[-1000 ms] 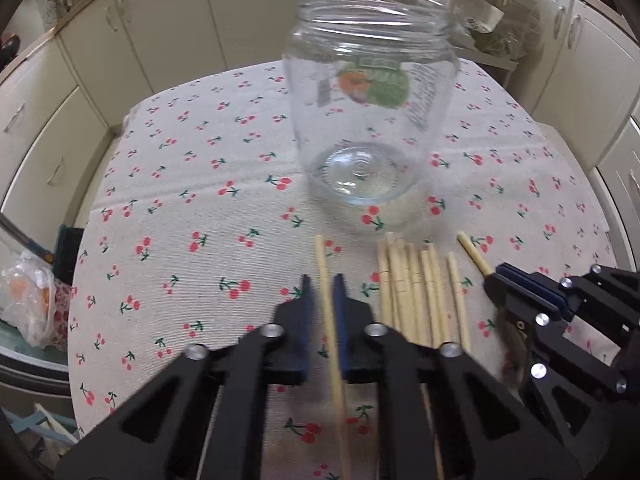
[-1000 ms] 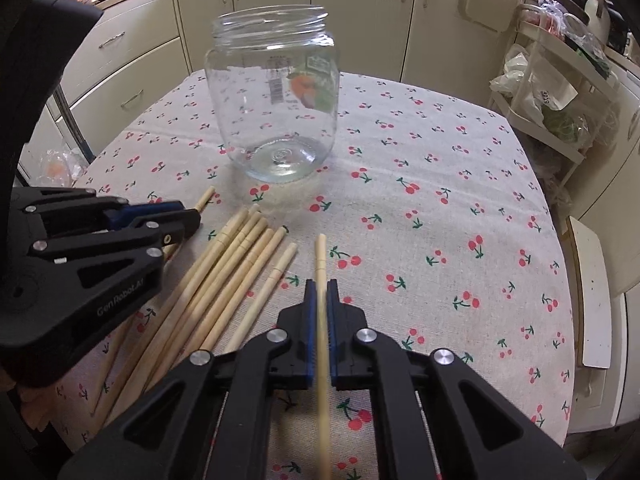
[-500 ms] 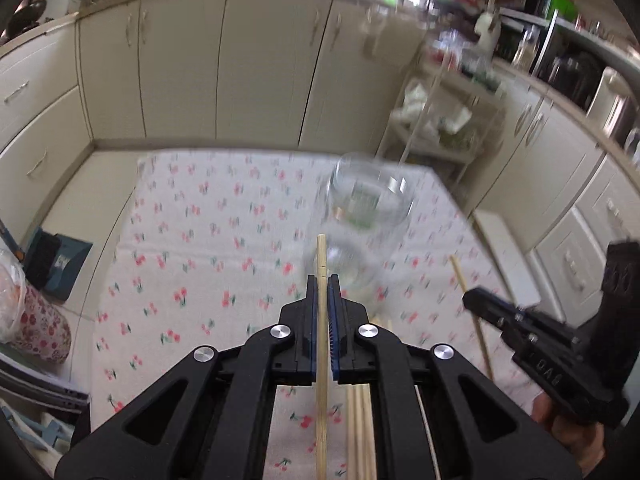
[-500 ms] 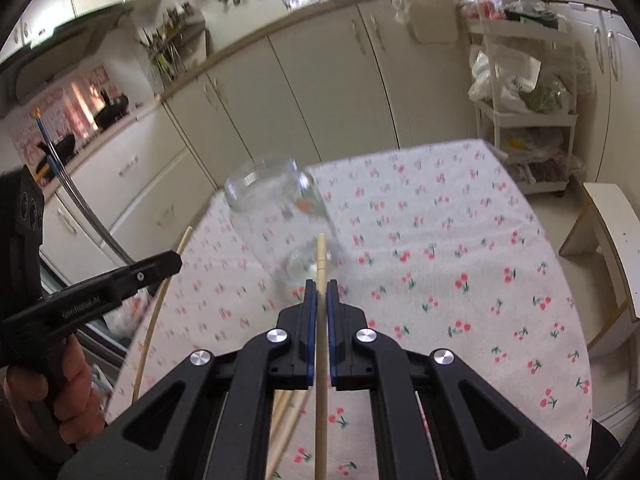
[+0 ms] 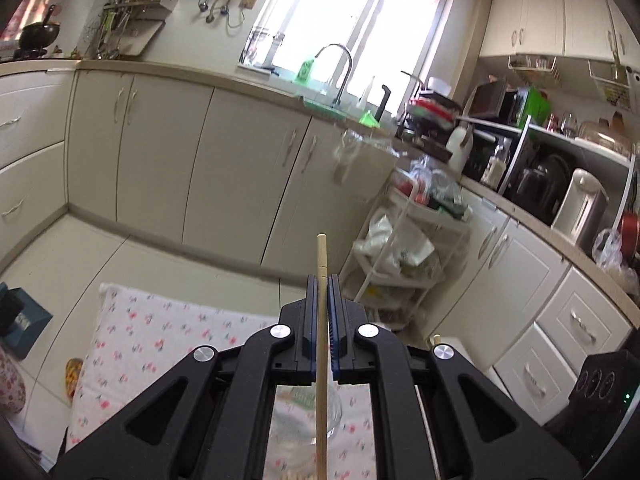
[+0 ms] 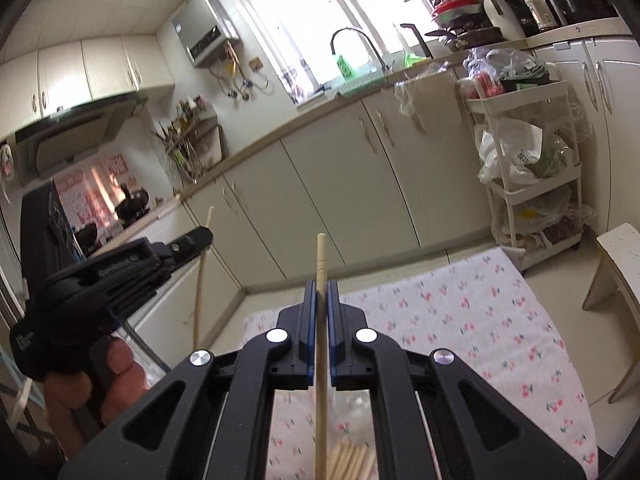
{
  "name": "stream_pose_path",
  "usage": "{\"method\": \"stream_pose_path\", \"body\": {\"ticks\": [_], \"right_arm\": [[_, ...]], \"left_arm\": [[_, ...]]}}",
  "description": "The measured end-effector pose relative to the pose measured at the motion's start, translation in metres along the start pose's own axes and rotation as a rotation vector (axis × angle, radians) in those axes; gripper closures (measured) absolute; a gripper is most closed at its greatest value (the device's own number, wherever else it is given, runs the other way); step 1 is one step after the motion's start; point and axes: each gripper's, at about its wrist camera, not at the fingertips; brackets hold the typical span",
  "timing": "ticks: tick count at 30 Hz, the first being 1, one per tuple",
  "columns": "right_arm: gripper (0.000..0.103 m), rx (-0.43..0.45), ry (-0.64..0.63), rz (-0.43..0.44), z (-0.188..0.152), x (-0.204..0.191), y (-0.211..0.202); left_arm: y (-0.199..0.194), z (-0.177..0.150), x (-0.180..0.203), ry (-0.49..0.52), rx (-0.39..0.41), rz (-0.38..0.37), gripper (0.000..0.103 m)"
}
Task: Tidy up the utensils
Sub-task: 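Lift the sticks over the jar and open the left gripper while the right holds its stick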
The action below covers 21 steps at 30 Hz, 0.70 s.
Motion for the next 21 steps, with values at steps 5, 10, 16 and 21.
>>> {"method": "stream_pose_path", "body": {"ticks": [5, 10, 16, 21], "right_arm": [[0.097, 0.073, 0.050, 0.007, 0.017, 0.000, 0.021], [0.097, 0.122, 0.087, 0.013, 0.025, 0.003, 0.046], [0.097, 0.164, 0.151, -0.002, 0.027, 0.013, 0.074], [0.097, 0.199, 0.171, -0.012, 0.029, 0.014, 0.088]], "left_arm": [[0.023, 0.005, 0.007, -0.012, 0.086, 0.008, 0.098], [0.046, -0.001, -0.001, -0.037, 0.128, 0.043, 0.098], [0.063, -0.007, -0.010, -0.027, 0.174, 0.088, 0.098], [0.072, -0.018, -0.009, 0.011, 0.166, 0.086, 0.098]]}}
Point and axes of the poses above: each gripper's, at about its wrist camera, not at the fingertips, and y roughly the way its jaws point, x to its right, z to its top, and after that the axes turned 14 degrees about x, right-handed
